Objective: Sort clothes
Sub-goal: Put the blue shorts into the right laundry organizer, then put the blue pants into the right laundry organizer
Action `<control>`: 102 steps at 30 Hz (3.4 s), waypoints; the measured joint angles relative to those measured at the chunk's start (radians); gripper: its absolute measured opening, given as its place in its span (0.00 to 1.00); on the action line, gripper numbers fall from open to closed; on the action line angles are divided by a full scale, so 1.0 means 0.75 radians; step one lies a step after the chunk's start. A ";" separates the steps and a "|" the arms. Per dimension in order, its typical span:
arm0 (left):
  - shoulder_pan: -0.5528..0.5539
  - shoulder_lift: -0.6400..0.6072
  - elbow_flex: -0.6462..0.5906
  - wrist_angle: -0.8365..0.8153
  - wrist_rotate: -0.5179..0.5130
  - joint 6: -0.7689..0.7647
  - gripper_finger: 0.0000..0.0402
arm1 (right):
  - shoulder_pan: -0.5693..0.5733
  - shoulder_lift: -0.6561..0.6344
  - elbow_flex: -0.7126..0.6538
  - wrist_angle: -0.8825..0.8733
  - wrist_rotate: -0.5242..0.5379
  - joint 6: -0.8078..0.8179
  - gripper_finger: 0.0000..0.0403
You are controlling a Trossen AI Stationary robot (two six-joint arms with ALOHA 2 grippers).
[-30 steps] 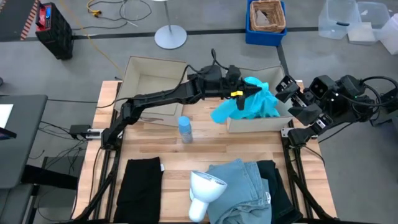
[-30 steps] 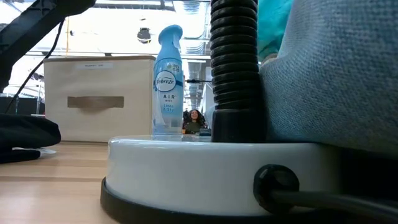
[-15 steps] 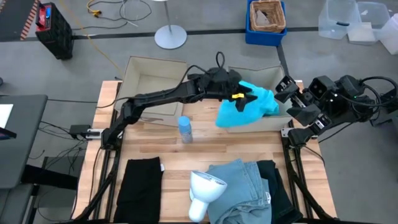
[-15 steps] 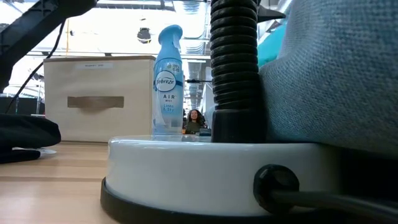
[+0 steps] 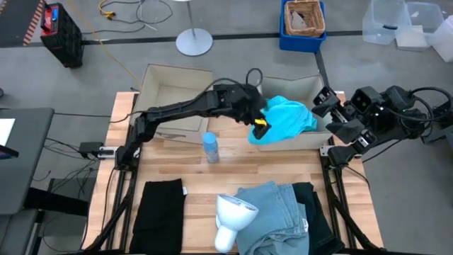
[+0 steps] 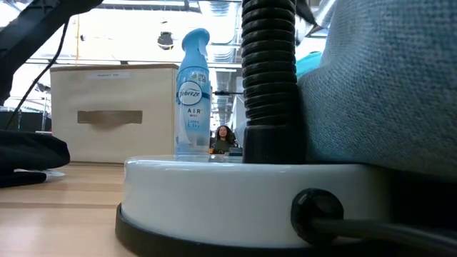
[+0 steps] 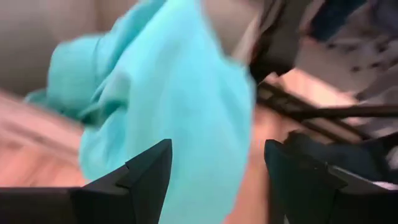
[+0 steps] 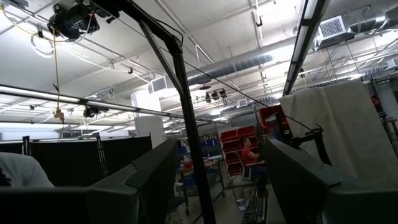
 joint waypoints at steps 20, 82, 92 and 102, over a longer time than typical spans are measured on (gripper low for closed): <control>-0.062 0.143 -0.026 -0.094 -0.115 -0.036 0.58 | 0.000 0.000 0.000 -0.027 0.001 0.001 0.65; 0.005 0.034 0.003 0.423 0.068 -0.278 0.60 | -0.001 -0.001 0.000 -0.044 0.001 0.011 0.65; -0.063 -0.249 0.003 0.289 0.056 -0.018 0.53 | -0.001 0.003 0.001 -0.385 0.069 0.170 0.65; -0.114 -0.527 0.003 -0.253 -0.142 0.032 0.49 | 0.049 0.097 0.001 -0.708 0.173 0.492 0.65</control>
